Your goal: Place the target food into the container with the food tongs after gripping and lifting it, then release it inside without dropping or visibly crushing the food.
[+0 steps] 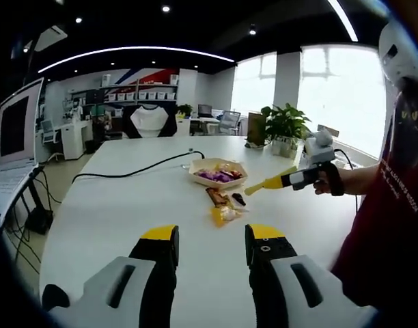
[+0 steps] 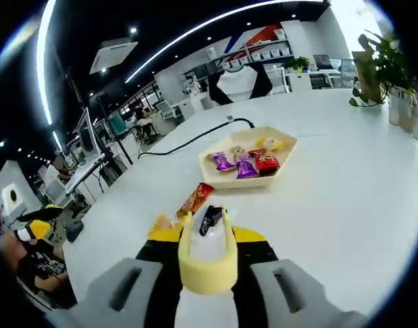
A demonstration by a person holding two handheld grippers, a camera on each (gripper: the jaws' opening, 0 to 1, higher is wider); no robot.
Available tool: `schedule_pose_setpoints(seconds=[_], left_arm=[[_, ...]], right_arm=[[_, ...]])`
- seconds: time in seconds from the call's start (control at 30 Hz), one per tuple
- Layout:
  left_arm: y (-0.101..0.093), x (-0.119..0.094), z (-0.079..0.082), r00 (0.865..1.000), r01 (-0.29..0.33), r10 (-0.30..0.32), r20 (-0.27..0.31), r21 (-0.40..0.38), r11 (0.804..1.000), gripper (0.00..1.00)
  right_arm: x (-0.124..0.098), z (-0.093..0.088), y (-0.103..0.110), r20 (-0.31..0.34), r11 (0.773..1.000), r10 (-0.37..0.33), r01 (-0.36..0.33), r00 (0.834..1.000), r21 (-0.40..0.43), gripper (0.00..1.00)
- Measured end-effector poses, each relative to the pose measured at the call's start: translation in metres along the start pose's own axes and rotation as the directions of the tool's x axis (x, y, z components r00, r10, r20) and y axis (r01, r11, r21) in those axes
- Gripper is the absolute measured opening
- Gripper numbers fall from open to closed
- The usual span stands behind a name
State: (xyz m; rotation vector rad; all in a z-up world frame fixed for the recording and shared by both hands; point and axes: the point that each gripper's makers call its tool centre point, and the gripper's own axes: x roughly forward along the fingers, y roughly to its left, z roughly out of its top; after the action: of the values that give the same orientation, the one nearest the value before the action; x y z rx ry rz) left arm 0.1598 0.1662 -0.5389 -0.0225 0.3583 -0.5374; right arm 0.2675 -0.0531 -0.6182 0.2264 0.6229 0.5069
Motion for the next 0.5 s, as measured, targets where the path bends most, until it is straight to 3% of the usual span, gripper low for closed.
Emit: schedule_pose_setpoints(seconds=[0.13, 0.2, 0.27, 0.5], left_arm=[[0.0, -0.003, -0.003, 1.0, -0.005, 0.005, -0.003, -0.008, 1.0, 0.41], [0.001, -0.005, -0.006, 1.0, -0.008, 0.008, -0.008, -0.012, 1.0, 0.41], [0.003, -0.007, -0.007, 1.0, -0.015, 0.015, -0.009, -0.018, 1.0, 0.41], [0.007, -0.008, -0.012, 1.0, -0.025, 0.025, -0.003, -0.037, 0.999, 0.41]], right_arm=[[0.011, 0.001, -0.001, -0.005, 1.0, -0.017, 0.017, 1.0, -0.023, 0.22], [0.016, -0.003, -0.002, -0.052, 0.999, -0.022, 0.021, 0.998, -0.032, 0.22], [0.021, -0.007, -0.003, -0.1, 0.996, -0.021, 0.011, 0.995, -0.092, 0.22], [0.026, 0.003, -0.004, -0.124, 0.986, -0.028, 0.007, 0.992, -0.168, 0.23]])
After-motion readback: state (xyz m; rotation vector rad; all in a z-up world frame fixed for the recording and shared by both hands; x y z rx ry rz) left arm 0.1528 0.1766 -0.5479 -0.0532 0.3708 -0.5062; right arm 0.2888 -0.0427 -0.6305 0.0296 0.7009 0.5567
